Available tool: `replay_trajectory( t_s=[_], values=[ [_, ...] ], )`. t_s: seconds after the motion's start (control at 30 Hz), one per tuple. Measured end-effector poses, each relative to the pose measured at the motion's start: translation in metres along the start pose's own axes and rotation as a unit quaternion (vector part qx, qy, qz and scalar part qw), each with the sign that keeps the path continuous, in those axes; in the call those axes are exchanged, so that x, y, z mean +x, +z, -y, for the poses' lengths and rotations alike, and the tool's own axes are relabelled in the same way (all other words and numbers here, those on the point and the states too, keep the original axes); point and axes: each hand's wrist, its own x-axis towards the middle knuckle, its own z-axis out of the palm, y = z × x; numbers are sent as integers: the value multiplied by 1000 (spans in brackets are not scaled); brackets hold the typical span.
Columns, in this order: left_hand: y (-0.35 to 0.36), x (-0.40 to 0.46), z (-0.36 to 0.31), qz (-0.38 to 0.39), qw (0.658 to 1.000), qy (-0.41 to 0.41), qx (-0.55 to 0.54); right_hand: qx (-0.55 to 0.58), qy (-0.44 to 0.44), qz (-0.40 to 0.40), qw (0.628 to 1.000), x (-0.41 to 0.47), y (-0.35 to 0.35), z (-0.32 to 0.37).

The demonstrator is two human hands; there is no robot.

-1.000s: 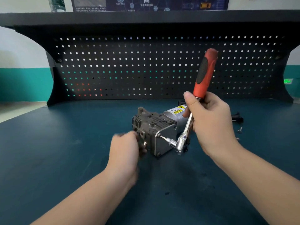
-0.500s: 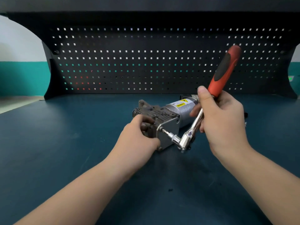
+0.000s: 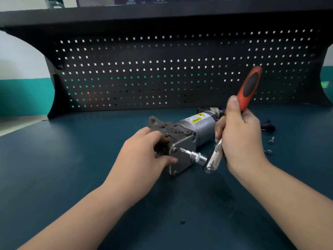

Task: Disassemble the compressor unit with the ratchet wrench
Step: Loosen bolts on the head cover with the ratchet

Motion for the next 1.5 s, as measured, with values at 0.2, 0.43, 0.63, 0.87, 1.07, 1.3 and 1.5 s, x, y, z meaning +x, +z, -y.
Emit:
replay_trajectory(
  t_s=[0.2,0.43,0.63,0.87,1.07,1.3,1.5],
  values=[
    [8,-1,-7,6,1000,15,-12,-20,37,-3,999,6,-2,-10],
    [5,-3,-5,29,999,7,-43,-73,9,-1,997,10,-6,-10],
    [5,-4,-7,34,998,12,-52,-72,3,-9,997,6,-4,-9],
    [4,-3,-6,37,997,2,-75,-42,-2,-20,999,6,-3,-3],
    [6,-1,-7,22,993,-23,-114,-46,-8,-23,999,4,-1,-4],
    [10,-2,-6,-1,993,-26,-118,-52,-4,-73,996,-2,0,-6],
    [7,-3,-6,9,986,-55,-155,-5,100,-139,985,-2,6,-7]
  ],
)
